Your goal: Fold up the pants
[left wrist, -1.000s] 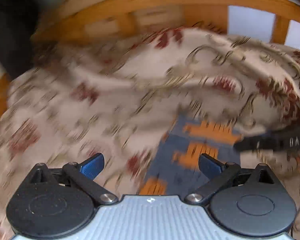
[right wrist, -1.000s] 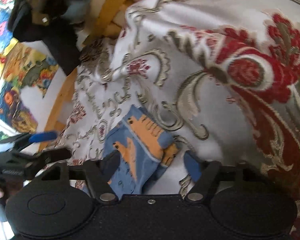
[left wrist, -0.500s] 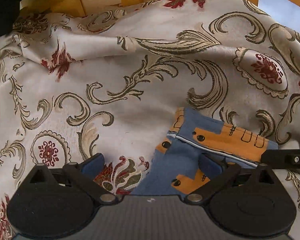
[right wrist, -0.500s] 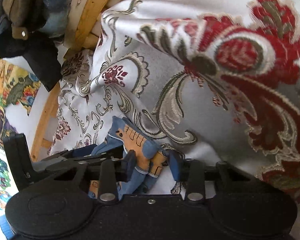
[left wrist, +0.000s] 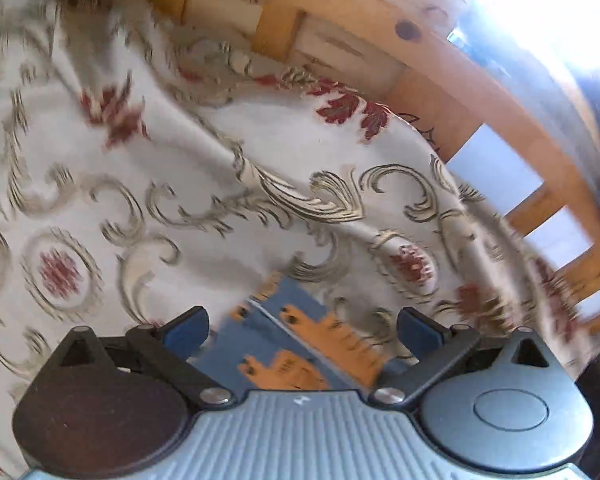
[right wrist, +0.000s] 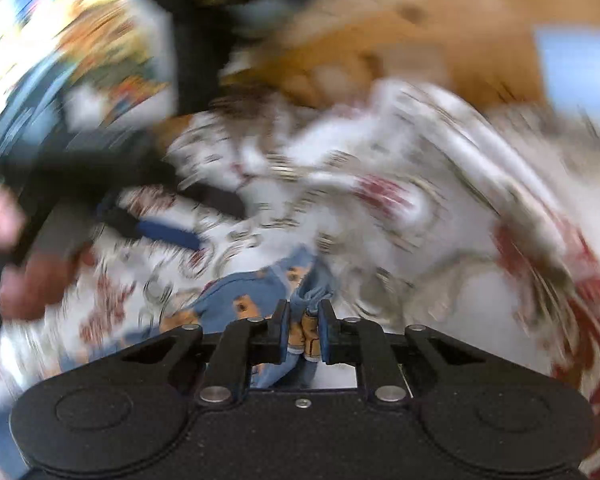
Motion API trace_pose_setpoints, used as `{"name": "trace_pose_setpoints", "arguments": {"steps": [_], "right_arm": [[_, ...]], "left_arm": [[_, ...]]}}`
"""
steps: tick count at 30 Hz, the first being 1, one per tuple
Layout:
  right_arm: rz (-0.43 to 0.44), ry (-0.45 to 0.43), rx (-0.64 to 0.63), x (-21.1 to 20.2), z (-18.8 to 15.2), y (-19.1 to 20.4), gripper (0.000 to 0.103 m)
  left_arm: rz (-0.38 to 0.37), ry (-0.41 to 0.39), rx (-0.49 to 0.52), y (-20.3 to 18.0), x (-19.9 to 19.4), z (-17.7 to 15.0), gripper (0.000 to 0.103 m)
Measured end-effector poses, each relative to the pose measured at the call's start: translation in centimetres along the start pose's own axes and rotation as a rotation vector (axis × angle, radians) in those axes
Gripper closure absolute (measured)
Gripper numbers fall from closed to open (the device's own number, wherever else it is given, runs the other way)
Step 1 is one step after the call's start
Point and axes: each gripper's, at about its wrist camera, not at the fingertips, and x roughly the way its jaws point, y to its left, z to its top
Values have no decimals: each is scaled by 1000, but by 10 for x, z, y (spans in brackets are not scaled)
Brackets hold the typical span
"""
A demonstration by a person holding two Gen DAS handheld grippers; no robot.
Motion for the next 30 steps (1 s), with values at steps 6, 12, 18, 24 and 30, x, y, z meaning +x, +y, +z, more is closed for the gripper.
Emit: {"name": "trace_pose_setpoints", "arguments": {"steps": [6, 12, 18, 24, 30], "right_arm": [[5, -26, -309, -2, -13, 42, 87], [12, -24, -445, -2, -23, 56, 88], [22, -14, -516, 3, -27, 65, 88], [27, -20, -546, 0, -28, 67, 88], [53, -90, -570, -16, -31, 76, 89]], "left_arm": [[42, 81, -53, -7, 16, 10, 6], [120, 135, -84, -13, 32, 11, 14], [186, 174, -113, -16, 45, 12, 39], [199, 143, -174, -5, 37, 3, 90], [167, 91, -230, 9, 4, -9, 93]]}}
